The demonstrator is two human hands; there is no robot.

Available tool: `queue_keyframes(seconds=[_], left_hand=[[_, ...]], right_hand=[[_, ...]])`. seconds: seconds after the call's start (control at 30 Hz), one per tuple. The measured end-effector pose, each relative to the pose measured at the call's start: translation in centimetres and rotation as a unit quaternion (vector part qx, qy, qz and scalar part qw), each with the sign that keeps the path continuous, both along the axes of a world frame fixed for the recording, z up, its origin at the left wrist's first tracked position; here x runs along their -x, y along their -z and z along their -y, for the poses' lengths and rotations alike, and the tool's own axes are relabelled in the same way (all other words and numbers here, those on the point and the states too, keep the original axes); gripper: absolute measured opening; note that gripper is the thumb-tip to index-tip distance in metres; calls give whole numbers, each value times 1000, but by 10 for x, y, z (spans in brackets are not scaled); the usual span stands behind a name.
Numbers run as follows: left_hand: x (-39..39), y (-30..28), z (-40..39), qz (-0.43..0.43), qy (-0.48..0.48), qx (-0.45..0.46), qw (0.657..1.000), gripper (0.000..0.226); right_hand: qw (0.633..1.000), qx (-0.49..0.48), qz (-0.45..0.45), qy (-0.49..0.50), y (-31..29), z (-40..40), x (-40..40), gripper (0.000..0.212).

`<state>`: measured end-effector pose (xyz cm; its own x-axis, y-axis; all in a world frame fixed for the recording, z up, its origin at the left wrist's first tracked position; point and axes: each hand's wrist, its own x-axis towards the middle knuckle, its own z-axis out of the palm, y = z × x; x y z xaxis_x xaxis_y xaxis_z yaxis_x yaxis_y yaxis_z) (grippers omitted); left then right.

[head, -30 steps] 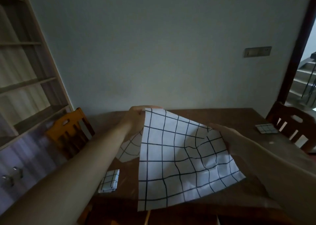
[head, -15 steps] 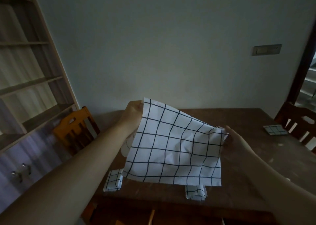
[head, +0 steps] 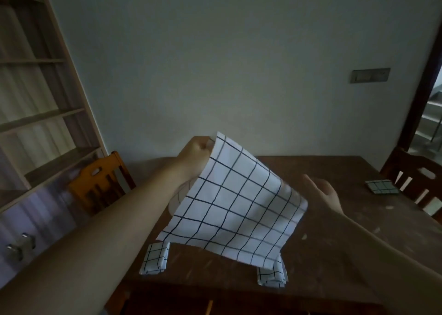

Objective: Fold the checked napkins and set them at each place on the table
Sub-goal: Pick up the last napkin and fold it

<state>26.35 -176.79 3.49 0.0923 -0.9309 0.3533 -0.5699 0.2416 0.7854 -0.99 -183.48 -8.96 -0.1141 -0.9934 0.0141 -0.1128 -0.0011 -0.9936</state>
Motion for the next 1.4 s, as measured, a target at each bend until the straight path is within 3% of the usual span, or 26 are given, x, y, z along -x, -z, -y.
queue_keyframes(seconds=[0.1, 0.17, 0.27, 0.33, 0.43, 0.57, 0.7, 0.8, 0.87, 0.93, 1.03, 1.13, 1.23, 1.4], left_hand=[[8, -1, 4, 39, 70, -44, 996, 46], [11, -2, 4, 70, 90, -58, 992, 47], [12, -6, 2, 48, 91, -46, 994, 33], [5, -10, -2, 35, 92, -55, 994, 34], [-10, -13, -13, 82, 142, -115, 980, 56], [-16, -7, -11, 173, 100, -93, 975, 17], [-12, -11, -12, 166, 103, -105, 975, 30], [-18, -11, -14, 170, 98, -90, 977, 40], [-24, -9, -14, 140, 100, -69, 983, 36], [-28, -6, -13, 94, 77, -49, 991, 19], [-31, -4, -10, -6, 48, -4, 999, 32], [-30, 1, -12, -174, 78, -4, 982, 2], [-24, 10, -12, -313, 61, -20, 948, 11], [-15, 12, -9, -324, 17, -4, 946, 4]], right_hand=[[971, 117, -13, -206, -50, -15, -35, 58], [928, 186, -154, -283, -79, -20, -57, 39], [895, 237, -250, -285, -103, -23, -73, 12], [900, 229, -249, -275, -102, -18, -69, 16], [925, 215, -214, -229, -98, -9, -56, 30], [923, 214, -207, -245, -101, -9, -48, 27], [917, 245, -207, -236, -110, -17, -54, 50], [936, 249, -166, -183, -115, -17, -50, 45], [944, 250, -141, -162, -115, -16, -45, 44], [947, 253, -132, -149, -114, -14, -40, 44], [958, 231, -90, -142, -115, -13, -34, 50], [968, 197, -20, -151, -117, -15, -27, 50], [973, 165, 40, -158, -120, -22, -24, 35], [975, 162, 60, -143, -120, -21, -18, 25]])
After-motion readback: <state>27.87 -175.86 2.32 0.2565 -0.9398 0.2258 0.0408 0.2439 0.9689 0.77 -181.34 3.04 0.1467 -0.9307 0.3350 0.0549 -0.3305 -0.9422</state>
